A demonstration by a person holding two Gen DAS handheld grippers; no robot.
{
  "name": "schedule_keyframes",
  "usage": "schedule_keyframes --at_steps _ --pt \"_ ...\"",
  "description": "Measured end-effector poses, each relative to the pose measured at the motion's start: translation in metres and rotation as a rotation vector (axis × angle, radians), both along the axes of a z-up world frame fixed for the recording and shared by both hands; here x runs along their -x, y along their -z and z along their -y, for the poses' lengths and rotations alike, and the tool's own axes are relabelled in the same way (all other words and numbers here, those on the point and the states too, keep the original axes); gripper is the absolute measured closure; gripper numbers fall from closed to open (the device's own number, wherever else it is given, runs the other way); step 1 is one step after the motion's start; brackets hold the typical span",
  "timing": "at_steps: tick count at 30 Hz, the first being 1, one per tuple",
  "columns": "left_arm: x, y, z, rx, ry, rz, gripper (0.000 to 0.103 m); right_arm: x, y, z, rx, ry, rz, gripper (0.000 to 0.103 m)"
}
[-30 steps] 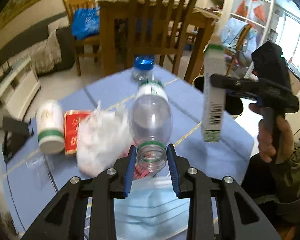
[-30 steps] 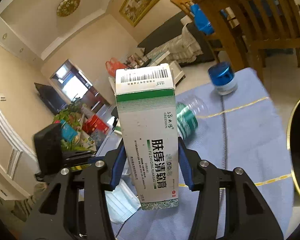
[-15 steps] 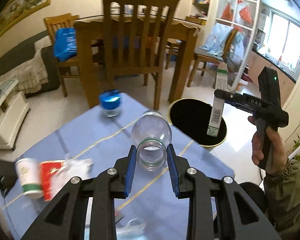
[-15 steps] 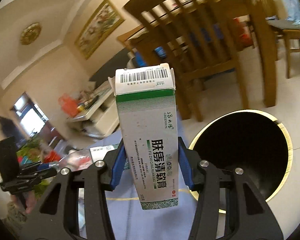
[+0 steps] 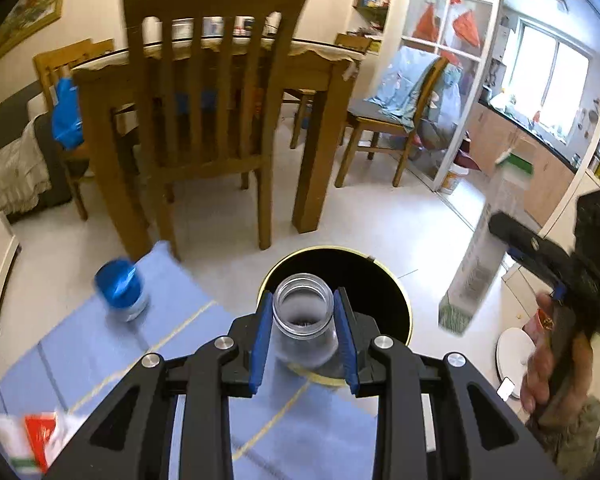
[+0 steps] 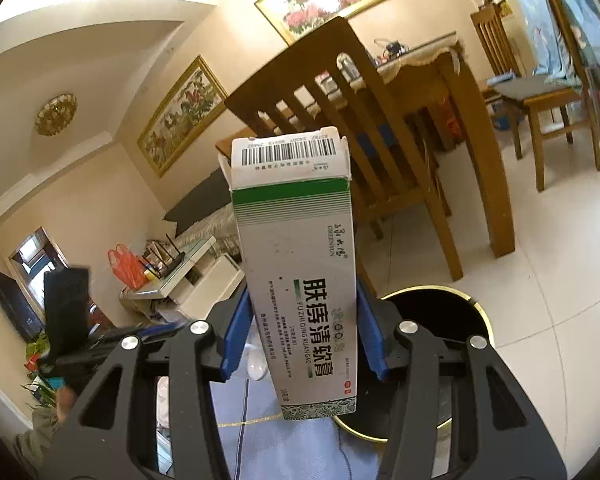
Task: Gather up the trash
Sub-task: 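Carry the bottle to the black bin and release it with the left tool, then drop the medicine box into the bin by opening the right tool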
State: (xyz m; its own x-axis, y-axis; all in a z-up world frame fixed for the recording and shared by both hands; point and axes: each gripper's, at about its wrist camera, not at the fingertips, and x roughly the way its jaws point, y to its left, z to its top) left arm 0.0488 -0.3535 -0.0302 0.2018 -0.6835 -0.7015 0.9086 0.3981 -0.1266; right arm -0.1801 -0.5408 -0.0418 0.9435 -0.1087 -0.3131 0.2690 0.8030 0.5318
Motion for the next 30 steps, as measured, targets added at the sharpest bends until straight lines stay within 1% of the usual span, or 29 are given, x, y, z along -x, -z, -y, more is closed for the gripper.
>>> schedule_keyframes --at_steps 2,5,7,8,9,10,11,12,14,16,17,19,21,24,26,27,28,29,30 --pt "0.005 0.002 0.024 -0.031 0.012 0.027 0.074 0.001 0.002 0.006 0.003 0.023 -0.028 0.055" --pt "0.013 0.009 0.052 -0.074 0.010 0.096 0.074 0.000 0.008 0.015 0.000 0.050 -0.057 0.055" --pt "0.015 0.018 0.068 -0.098 -0.004 0.117 0.074 0.000 0.012 0.021 -0.010 0.060 -0.068 0.055" --pt "0.014 0.022 0.071 -0.115 -0.009 0.112 0.071 0.000 0.015 0.023 -0.017 0.063 -0.070 0.055" --pt "0.013 0.030 0.079 -0.141 0.003 0.086 0.053 0.001 0.016 0.024 -0.016 0.069 -0.075 0.055" --pt "0.014 0.035 0.083 -0.158 -0.006 0.095 0.042 0.001 0.017 0.025 -0.015 0.073 -0.078 0.055" --pt "0.017 0.037 0.083 -0.163 -0.015 0.123 0.033 0.001 0.019 0.027 -0.017 0.073 -0.079 0.055" --pt "0.023 0.038 0.083 -0.168 -0.011 0.160 0.033 0.000 0.019 0.027 -0.016 0.073 -0.081 0.055" --pt "0.028 0.040 0.083 -0.175 0.004 0.178 0.033 -0.001 0.021 0.026 -0.013 0.075 -0.090 0.055" --pt "0.030 0.040 0.076 -0.188 -0.023 0.216 0.032 -0.006 0.027 0.029 -0.018 0.076 -0.104 0.055" --pt "0.029 0.039 0.070 -0.192 -0.044 0.219 0.030 -0.009 0.030 0.030 -0.021 0.077 -0.115 0.055" --pt "0.030 0.036 0.056 -0.180 -0.085 0.223 0.023 -0.022 0.044 0.032 -0.021 0.078 -0.160 0.055" --pt "0.031 0.033 0.040 -0.173 -0.145 0.242 0.015 -0.038 0.060 0.034 -0.037 0.068 -0.209 0.055" --pt "0.035 0.031 0.015 -0.177 -0.221 0.273 0.010 -0.069 0.085 0.028 -0.027 0.043 -0.303 0.055" --pt "0.034 0.031 -0.001 -0.183 -0.263 0.278 0.009 -0.093 0.097 0.021 0.009 0.035 -0.378 0.052" --pt "0.033 0.030 -0.005 -0.187 -0.275 0.280 0.008 -0.100 0.099 0.018 0.032 0.046 -0.403 0.042" --pt "0.033 0.029 -0.013 -0.188 -0.293 0.284 0.008 -0.108 0.101 0.016 0.056 0.064 -0.430 0.018" --pt "0.031 0.028 -0.018 -0.187 -0.304 0.284 0.008 -0.115 0.101 0.013 0.091 0.087 -0.461 0.012" --pt "0.029 0.027 -0.026 -0.183 -0.317 0.282 0.007 -0.118 0.101 0.011 0.111 0.097 -0.473 0.013"
